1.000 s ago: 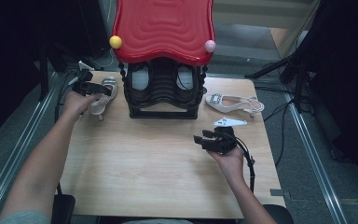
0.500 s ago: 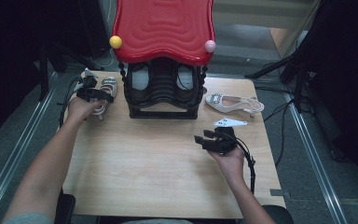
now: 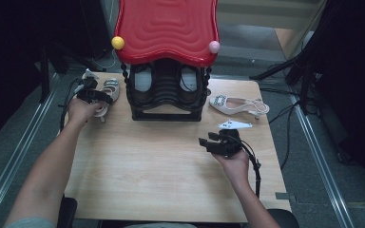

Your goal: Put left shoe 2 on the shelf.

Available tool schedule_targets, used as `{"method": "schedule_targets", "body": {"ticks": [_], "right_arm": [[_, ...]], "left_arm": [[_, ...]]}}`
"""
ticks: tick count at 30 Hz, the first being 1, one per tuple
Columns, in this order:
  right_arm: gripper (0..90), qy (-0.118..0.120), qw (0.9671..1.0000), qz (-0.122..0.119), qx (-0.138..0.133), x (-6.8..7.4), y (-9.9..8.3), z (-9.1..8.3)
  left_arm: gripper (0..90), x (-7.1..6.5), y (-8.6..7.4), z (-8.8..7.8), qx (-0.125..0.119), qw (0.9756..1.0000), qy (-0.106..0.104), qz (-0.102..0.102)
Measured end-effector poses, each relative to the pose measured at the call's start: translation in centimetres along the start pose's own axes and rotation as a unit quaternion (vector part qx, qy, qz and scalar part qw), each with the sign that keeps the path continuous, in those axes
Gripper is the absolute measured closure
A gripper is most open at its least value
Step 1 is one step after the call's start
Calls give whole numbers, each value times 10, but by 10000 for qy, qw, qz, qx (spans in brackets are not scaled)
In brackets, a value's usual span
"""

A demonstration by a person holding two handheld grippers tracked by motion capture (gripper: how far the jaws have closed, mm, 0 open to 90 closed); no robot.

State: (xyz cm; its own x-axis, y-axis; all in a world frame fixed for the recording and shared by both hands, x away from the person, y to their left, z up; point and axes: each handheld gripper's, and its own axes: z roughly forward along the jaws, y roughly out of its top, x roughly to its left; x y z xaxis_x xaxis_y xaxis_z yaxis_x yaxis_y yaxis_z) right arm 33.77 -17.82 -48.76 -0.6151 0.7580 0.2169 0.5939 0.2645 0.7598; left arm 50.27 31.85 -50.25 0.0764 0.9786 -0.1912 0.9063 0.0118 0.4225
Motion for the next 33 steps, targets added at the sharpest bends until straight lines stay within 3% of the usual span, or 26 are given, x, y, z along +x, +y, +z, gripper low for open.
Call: {"method": "schedule_targets", "body": {"ticks": [18,19,26,33], "right_arm": [[500,-39,10000,-18,14,0,0,0],[500,-37,10000,-8,27,0,0,0],[500,-46,10000,-14,46,0,0,1],[498,-18,10000,-40,23,0,-1,0]], "left_arm": [[356,7,-2,-14,-203,9995,-169,-195],[356,8,-1,-18,-247,9991,-269,-231],[355,7,1,-36,-502,9972,-451,-327],[356,9,6,-58,-636,9960,-510,-373]]}}
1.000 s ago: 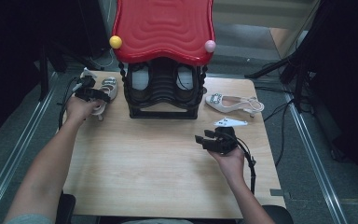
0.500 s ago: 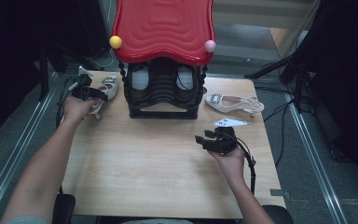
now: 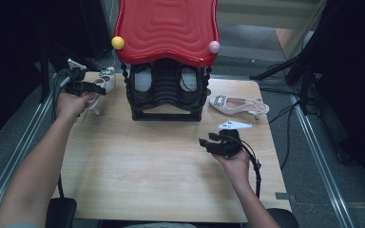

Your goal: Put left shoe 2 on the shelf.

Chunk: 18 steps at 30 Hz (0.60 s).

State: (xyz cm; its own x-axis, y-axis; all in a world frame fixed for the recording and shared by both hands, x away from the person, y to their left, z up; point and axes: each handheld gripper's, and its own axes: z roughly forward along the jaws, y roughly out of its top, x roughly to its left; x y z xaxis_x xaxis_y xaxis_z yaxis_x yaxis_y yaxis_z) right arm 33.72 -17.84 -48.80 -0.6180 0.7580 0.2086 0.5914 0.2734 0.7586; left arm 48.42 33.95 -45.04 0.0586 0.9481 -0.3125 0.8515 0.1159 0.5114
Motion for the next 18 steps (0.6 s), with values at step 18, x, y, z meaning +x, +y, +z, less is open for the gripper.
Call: {"method": "schedule_targets", "body": {"ticks": [18], "right_arm": [[498,105,9999,24,-81,1,5,3]], "left_arm": [[357,-25,32,-76,-498,9985,-29,232]]}}
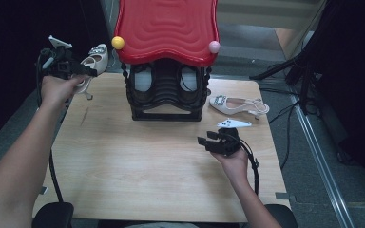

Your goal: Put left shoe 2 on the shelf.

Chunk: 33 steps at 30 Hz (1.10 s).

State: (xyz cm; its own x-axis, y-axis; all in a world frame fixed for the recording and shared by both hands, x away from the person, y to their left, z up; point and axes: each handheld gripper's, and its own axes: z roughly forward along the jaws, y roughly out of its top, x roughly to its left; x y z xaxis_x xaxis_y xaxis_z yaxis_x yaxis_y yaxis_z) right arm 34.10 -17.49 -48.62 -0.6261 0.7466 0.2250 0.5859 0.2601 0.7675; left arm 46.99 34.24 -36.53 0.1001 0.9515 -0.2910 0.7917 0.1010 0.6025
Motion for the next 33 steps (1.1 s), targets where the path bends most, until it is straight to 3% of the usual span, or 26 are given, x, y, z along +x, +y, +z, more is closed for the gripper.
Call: {"method": "schedule_targets", "body": {"ticks": [5,21,30,33], "right_arm": [[498,53,10000,-25,-29,1,2,2],[498,99,9999,-25,46,3,3,6],[498,98,9999,-38,42,3,3,6],[498,102,9999,-25,28,3,3,6]], "left_arm": [[356,-11,14,-19,-94,9999,27,126],[357,-47,56,-73,-554,9982,-140,166],[357,-77,83,-102,-759,9963,-195,365],[357,-93,97,-117,-863,9952,-172,421]]}}
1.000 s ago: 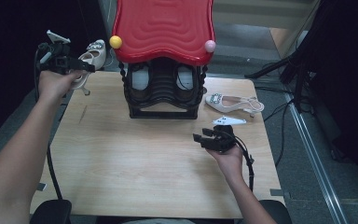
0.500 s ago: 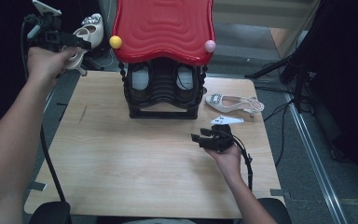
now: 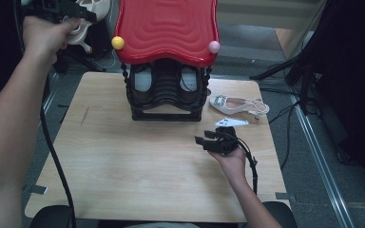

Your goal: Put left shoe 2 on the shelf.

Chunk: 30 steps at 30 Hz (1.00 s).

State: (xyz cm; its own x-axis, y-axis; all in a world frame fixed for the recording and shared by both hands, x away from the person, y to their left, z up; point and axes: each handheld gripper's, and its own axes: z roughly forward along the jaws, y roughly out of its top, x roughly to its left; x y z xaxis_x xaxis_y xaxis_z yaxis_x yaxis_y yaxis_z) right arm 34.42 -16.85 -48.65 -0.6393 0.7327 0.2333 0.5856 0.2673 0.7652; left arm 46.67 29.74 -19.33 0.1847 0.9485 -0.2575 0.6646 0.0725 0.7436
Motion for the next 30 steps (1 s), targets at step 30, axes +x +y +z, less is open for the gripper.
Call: {"method": "schedule_targets", "body": {"ticks": [30], "right_arm": [[498,-42,10000,64,32,-1,-3,-3]], "left_arm": [[355,-120,30,32,-31,9972,-491,571]]}}
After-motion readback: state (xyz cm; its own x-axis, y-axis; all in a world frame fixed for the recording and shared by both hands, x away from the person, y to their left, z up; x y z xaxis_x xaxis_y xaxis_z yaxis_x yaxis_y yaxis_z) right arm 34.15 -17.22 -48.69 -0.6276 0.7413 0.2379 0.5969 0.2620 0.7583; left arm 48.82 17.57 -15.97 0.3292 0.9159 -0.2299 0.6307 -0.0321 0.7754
